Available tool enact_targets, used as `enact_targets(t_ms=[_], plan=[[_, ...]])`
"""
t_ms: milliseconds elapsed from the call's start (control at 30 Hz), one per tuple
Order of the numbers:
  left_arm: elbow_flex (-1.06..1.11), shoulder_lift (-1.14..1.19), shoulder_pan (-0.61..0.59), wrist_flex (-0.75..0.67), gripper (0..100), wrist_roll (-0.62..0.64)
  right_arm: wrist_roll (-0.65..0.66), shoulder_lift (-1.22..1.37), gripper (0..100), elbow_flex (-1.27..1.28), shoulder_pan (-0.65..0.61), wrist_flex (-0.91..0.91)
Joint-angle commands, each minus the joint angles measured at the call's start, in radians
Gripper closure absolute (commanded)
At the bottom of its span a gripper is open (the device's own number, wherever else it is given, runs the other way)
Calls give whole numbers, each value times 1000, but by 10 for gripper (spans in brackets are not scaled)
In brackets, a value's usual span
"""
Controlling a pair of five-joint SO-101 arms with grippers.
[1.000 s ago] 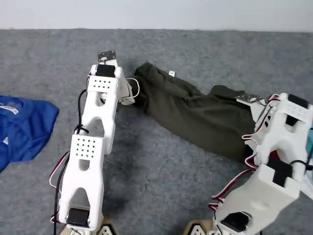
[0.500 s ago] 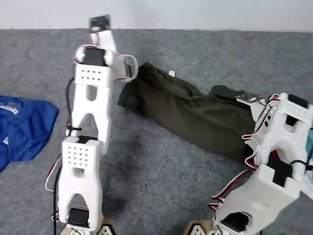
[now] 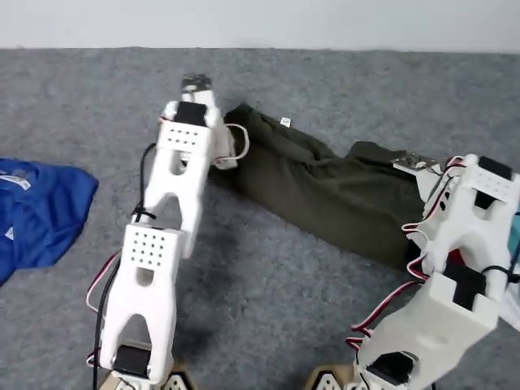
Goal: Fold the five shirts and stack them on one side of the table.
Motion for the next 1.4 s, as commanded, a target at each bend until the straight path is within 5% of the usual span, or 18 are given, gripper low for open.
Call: enact_targets(t_ms=[0,567,800,933,1200,1367], plan=[[-24,-17,-60,31,788,8,8,-54,851,-17,-13,-7],[-154,115,-52,-11,795,8,6,-54,852,-12,-8,7],[-252,149,-38,-40,986,5,5,-54,852,-15,-28,21],[-242,158,-40,-14,987,0,5,-54,852,-15,-27,22],[-220,83,-98,34,988,-302,5,-56,852,-15,-27,22],[-27,-97,-127,34,988,-381,5,-56,852,-17,-25,22]])
